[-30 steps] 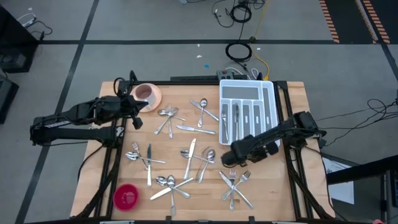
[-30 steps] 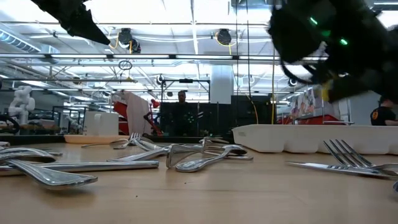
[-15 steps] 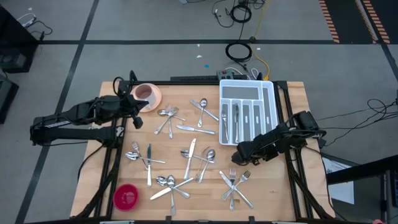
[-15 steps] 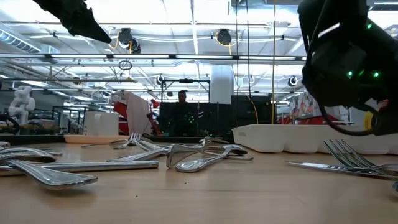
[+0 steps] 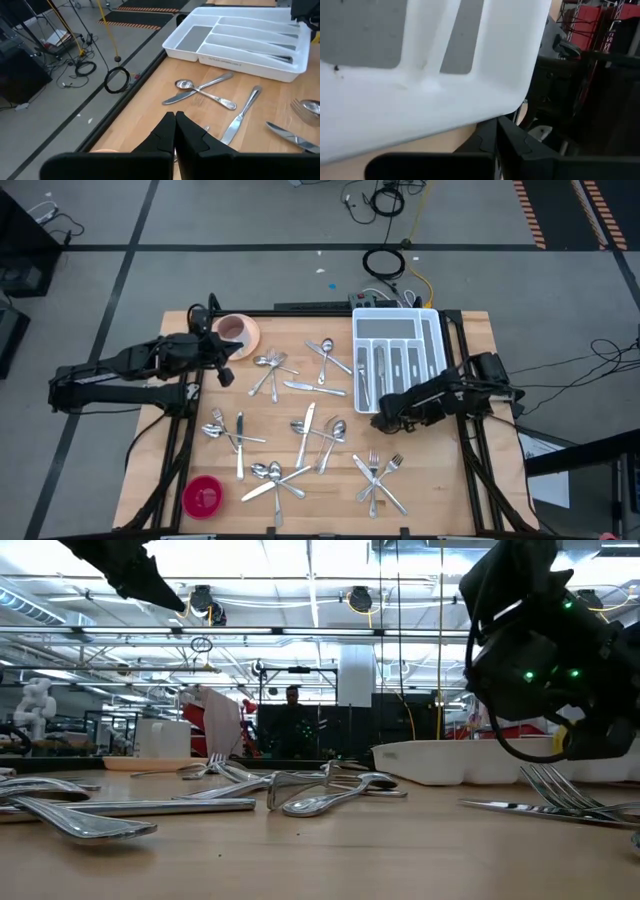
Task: Sort silverware
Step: Adjust the white silverware tray, then put the silver fork into the white silverware tray
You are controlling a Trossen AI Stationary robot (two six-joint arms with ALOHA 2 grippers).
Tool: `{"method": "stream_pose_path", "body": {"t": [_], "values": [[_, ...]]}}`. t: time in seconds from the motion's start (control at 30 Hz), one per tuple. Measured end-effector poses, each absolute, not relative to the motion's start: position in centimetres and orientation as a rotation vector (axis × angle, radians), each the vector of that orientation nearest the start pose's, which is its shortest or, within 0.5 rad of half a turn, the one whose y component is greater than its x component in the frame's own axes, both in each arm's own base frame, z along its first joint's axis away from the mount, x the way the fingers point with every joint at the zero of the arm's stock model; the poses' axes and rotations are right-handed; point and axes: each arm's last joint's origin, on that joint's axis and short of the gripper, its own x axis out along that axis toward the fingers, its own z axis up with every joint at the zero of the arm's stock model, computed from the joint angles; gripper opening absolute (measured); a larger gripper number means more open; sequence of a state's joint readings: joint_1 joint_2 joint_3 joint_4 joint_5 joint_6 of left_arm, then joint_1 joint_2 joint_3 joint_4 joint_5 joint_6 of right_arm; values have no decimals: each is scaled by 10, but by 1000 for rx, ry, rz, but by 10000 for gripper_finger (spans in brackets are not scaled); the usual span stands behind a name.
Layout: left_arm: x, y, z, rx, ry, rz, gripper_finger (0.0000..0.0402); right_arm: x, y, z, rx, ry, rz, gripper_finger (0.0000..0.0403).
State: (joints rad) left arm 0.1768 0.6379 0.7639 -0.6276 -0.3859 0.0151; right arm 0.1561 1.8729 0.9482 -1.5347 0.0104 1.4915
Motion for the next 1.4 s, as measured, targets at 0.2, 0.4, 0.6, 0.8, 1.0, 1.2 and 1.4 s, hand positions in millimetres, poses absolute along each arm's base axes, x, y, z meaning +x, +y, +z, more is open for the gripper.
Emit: {"method": "stream_pose_path", "body": {"t": [0.2, 0.4, 0.6, 0.8, 1.0, 1.2, 1.4], "values": [[126, 34, 303, 70, 530, 546, 7, 218, 28, 134, 477, 1908, -1599, 0], [130, 34, 301, 97, 558, 538, 7, 217, 33, 137, 472, 1894, -1606, 0], [131, 34, 301, 98, 562, 537, 7, 211, 39, 154, 501, 1824, -1633, 0], [131, 34, 301, 98, 562, 537, 7, 206, 40, 168, 542, 1773, -1592, 0], [131, 34, 301, 98, 561, 537, 7, 208, 39, 168, 591, 1875, -1444, 0], [131, 34, 301, 96, 560, 537, 7, 211, 39, 175, 582, 1820, -1515, 0], [132, 35, 304, 84, 518, 543, 7, 233, 35, 213, 605, 1501, -1451, 0]]}}
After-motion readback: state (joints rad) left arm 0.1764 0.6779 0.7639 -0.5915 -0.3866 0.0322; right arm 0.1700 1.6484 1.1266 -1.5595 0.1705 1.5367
